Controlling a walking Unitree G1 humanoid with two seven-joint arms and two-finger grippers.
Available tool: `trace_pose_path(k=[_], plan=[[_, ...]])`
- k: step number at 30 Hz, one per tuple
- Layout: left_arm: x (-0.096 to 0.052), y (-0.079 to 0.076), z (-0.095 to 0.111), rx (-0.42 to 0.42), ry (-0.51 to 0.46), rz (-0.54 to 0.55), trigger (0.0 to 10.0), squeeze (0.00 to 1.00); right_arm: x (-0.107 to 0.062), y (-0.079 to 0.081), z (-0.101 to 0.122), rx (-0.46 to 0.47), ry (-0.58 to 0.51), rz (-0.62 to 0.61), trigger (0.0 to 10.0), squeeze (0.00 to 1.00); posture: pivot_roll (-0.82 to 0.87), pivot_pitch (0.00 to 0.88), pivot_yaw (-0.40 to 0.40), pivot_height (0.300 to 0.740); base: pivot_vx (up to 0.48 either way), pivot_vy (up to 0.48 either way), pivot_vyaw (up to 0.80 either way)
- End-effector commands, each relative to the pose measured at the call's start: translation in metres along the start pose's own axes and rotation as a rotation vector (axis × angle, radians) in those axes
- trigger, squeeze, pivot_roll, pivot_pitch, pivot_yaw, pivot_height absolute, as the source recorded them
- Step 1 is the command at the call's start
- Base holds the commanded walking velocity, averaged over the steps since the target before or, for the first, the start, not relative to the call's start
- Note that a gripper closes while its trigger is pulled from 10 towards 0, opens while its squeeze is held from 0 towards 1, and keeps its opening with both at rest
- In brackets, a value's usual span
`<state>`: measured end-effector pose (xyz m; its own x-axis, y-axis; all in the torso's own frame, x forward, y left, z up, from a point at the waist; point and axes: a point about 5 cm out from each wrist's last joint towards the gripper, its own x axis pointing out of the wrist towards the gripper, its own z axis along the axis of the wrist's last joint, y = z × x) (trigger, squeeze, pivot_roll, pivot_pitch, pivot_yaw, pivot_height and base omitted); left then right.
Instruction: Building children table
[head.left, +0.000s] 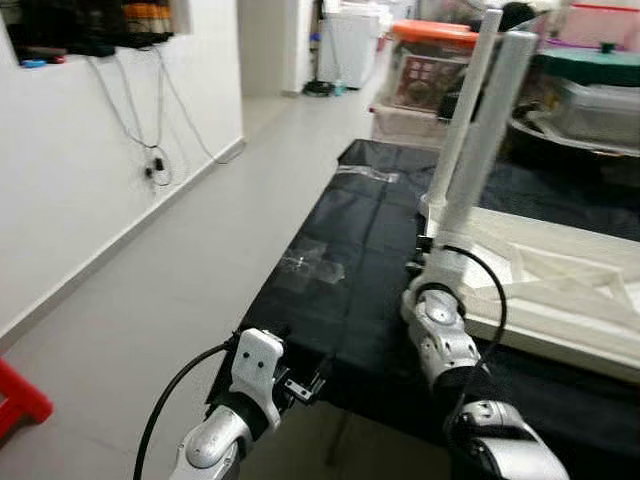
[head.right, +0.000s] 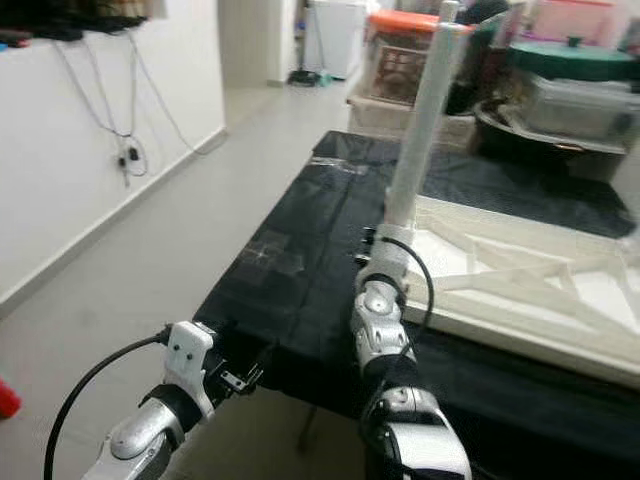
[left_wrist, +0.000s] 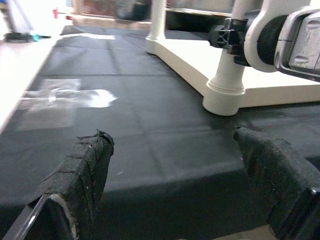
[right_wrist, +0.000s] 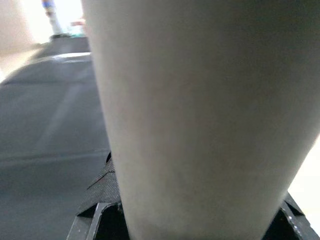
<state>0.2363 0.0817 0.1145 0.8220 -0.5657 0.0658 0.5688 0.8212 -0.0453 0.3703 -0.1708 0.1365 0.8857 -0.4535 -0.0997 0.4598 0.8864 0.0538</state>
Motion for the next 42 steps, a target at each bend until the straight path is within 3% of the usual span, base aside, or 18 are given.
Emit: trace_pose_path(k=[1,2,4,5,12,13,17,18,20,21,23,26,30,37,38,39,40,42], plan=[[0.001,-0.002,-0.002,-0.006,0.011,-0.01,10.0,0.0,-0.002,-0.003,-0.009,-0.019,0.052,-0.03,0.0,0.0,0.19,0.0,-0.082,0.74,0.0,0.0,0.0],[0.001,-0.002,-0.002,-0.005,0.011,-0.011,10.0,0.0,-0.005,0.003,-0.011,0.005,0.061,0.005,1.1,0.0,0.19,0.0,-0.082,0.74,0.0,0.0,0.0],[0.001,-0.002,-0.002,-0.005,0.011,-0.011,10.0,0.0,-0.005,0.003,-0.011,0.005,0.061,0.005,1.1,0.0,0.19,0.0,-0.082,0.74,0.0,0.0,0.0],[0.001,-0.003,-0.002,-0.006,0.011,-0.011,10.0,0.0,-0.008,0.017,-0.01,0.059,0.052,0.122,10.0,1.0,0.18,0.0,-0.08,0.74,0.0,0.0,0.0],[0.0,-0.003,-0.003,-0.007,0.013,-0.012,10.0,0.0,-0.011,0.038,0.001,0.093,-0.049,0.302,10.0,1.0,0.18,0.0,-0.08,0.74,0.0,0.0,0.0],[0.0,-0.003,-0.004,-0.007,0.014,-0.012,10.0,0.0,-0.011,0.043,0.006,0.115,-0.077,0.36,10.0,0.0,0.19,0.0,-0.083,0.74,0.0,0.0,0.0],[0.0,-0.003,-0.003,-0.007,0.013,-0.012,10.0,0.0,-0.01,0.045,0.01,0.134,-0.085,0.446,10.0,0.0,0.19,0.0,-0.081,0.74,0.0,0.0,0.0],[0.0,-0.002,-0.003,-0.006,0.013,-0.012,10.0,0.0,-0.008,0.047,0.014,0.125,-0.071,0.611,10.0,0.0,0.19,0.0,-0.08,0.74,0.0,0.0,0.0],[0.0,-0.002,-0.003,-0.006,0.013,-0.012,10.0,0.0,-0.008,0.047,0.014,0.125,-0.071,0.611,10.0,0.0,0.19,0.0,-0.08,0.74,0.0,0.0,0.0],[0.0,-0.002,-0.003,-0.005,0.013,-0.012,10.0,0.0,-0.009,0.049,0.014,0.112,-0.023,0.795,10.0,0.0,0.19,0.0,-0.08,0.74,0.0,0.0,0.0],[0.0,-0.002,-0.003,-0.005,0.013,-0.012,10.0,0.0,-0.009,0.049,0.014,0.112,-0.023,0.795,10.0,0.0,0.19,0.0,-0.08,0.74,0.0,0.0,0.0],[0.0,-0.002,-0.003,-0.004,0.013,-0.013,10.0,0.0,-0.022,0.052,0.014,0.025,0.044,1.175,10.0,0.0,0.19,0.0,-0.08,0.74,0.0,0.0,0.0],[0.001,-0.001,-0.003,-0.003,0.013,-0.013,10.0,0.0,-0.041,0.06,0.012,-0.058,0.081,1.478,10.0,0.0,0.19,0.0,-0.081,0.74,0.0,0.0,0.0],[0.001,-0.002,-0.002,-0.002,0.012,-0.012,10.0,0.0,-0.051,0.073,0.012,-0.084,0.079,1.621,10.0,0.0,0.2,0.0,-0.087,0.74,0.0,0.0,0.0],[0.0,-0.002,-0.002,-0.002,0.012,-0.011,10.0,0.0,-0.053,0.08,0.014,-0.08,0.067,1.623,2.4,0.0,0.2,0.0,-0.085,0.74,0.0,0.0,0.0],[0.0,-0.002,-0.002,-0.002,0.012,-0.011,10.0,0.0,-0.053,0.08,0.014,-0.08,0.067,1.623,2.4,0.0,0.2,0.0,-0.085,0.74,0.0,0.0,0.0],[0.001,-0.002,-0.002,-0.002,0.011,-0.011,10.0,0.0,-0.052,0.085,0.017,-0.069,0.044,1.597,0.0,0.0,0.2,0.0,-0.089,0.74,0.0,0.0,0.0],[0.0,-0.002,-0.002,-0.003,0.011,-0.01,10.0,0.0,-0.05,0.089,0.018,-0.059,0.016,1.539,0.0,0.0,0.2,0.0,-0.09,0.74,0.0,0.0,0.0]])
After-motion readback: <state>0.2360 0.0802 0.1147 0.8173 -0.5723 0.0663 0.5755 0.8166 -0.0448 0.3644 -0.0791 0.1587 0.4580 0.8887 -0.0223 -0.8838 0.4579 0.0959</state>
